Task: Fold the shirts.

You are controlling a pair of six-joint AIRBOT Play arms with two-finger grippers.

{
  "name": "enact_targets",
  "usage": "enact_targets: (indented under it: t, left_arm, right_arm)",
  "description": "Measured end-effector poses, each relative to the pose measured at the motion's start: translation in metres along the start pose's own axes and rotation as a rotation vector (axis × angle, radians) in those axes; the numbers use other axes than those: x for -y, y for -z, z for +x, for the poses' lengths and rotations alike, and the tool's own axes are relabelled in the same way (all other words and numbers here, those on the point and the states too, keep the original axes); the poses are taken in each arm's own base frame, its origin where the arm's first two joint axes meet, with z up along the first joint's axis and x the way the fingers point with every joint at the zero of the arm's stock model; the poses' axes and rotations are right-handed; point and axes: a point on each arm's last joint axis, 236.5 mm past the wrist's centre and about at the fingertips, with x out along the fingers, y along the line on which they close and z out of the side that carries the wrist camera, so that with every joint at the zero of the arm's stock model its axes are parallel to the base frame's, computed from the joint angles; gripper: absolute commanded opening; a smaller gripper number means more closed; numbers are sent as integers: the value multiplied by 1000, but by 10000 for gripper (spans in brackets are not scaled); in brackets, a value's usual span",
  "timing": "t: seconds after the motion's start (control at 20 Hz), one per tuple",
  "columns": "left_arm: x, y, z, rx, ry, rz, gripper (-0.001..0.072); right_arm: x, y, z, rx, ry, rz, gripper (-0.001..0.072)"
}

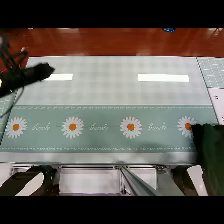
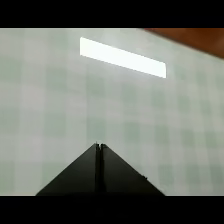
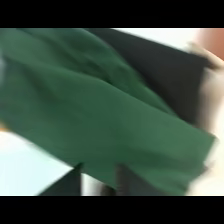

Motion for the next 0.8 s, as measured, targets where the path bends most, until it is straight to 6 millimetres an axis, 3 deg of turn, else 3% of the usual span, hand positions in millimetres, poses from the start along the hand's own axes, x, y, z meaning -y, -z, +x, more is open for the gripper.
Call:
enact_targets:
  t: [0.05, 0.15, 0.2, 0.25, 0.35, 0.45, 0.5, 0.6, 0.7, 0.8]
  left_arm:
    - [9, -19, -3, 29, 14, 16, 23]
    - [37, -59, -11, 83, 63, 62, 23]
    - [54, -74, -14, 90, 94, 89, 23]
    - [71, -86, -17, 92, 125, 116, 22]
    - [102, -91, -19, 50, 187, 168, 22]
    - [109, -67, -7, -68, 181, 228, 22]
    - [101, -49, 2, -138, 146, 241, 23]
    - [68, -4, 21, -284, 35, 244, 23]
    - [40, 35, 33, -394, -43, 225, 23]
    - [21, 63, 38, -472, -93, 210, 23]
  right_arm:
    - [-30, -12, -5, 19, -89, -51, 23]
    - [-107, -28, -18, 63, -282, -206, 18]
    - [-156, -27, -26, 81, -385, -314, 19]
    - [-200, -18, -32, 87, -465, -423, 18]
    - [-282, 23, -35, 78, -578, -649, 18]
    - [-337, 78, -15, 43, -570, -862, 17]
    - [-353, 105, 4, 29, -519, -960, 17]
    - [-362, 143, 50, 11, -373, -1100, 18]
    - [-360, 163, 87, 5, -262, -1173, 18]
    - [-359, 174, 105, 14, -208, -1216, 18]
